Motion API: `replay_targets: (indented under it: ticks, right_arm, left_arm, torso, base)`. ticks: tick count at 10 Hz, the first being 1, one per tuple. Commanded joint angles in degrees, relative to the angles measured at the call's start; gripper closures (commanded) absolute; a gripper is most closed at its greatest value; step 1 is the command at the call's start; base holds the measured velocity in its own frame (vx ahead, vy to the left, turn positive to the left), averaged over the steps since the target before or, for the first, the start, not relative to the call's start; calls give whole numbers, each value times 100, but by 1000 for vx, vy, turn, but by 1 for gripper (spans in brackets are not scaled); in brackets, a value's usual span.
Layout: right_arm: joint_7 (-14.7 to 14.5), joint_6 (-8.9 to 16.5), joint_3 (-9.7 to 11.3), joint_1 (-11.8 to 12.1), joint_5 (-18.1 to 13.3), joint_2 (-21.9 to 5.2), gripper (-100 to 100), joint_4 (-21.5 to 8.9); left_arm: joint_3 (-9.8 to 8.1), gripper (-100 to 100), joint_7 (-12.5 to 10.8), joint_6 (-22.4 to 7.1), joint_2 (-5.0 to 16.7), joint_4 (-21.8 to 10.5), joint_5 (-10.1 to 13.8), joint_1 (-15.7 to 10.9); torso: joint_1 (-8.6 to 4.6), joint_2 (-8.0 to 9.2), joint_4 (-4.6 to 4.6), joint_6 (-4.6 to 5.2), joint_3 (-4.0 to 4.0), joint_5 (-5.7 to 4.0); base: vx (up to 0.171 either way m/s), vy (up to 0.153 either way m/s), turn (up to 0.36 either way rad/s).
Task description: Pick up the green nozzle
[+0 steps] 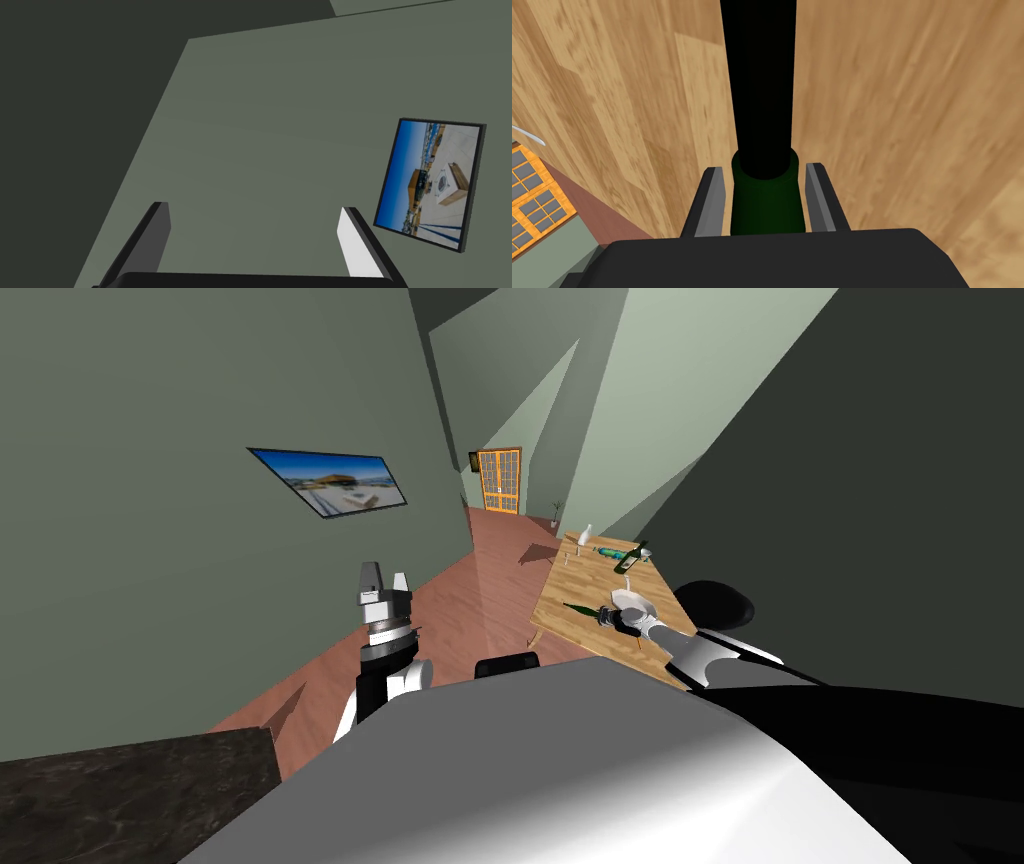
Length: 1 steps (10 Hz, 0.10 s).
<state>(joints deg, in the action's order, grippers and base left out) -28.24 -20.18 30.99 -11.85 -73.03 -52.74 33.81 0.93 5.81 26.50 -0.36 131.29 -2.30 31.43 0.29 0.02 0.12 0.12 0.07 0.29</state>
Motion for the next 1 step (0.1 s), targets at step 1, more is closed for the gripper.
replay_targets:
  ticks: [1]
  right_arm:
    - [0, 0, 0, 0, 0, 0, 0, 0]
  left_arm:
    - [0, 0, 0, 0, 0, 0, 0, 0]
  torso:
    - [0, 0, 0, 0, 0, 0]
  base:
    - [0, 0, 0]
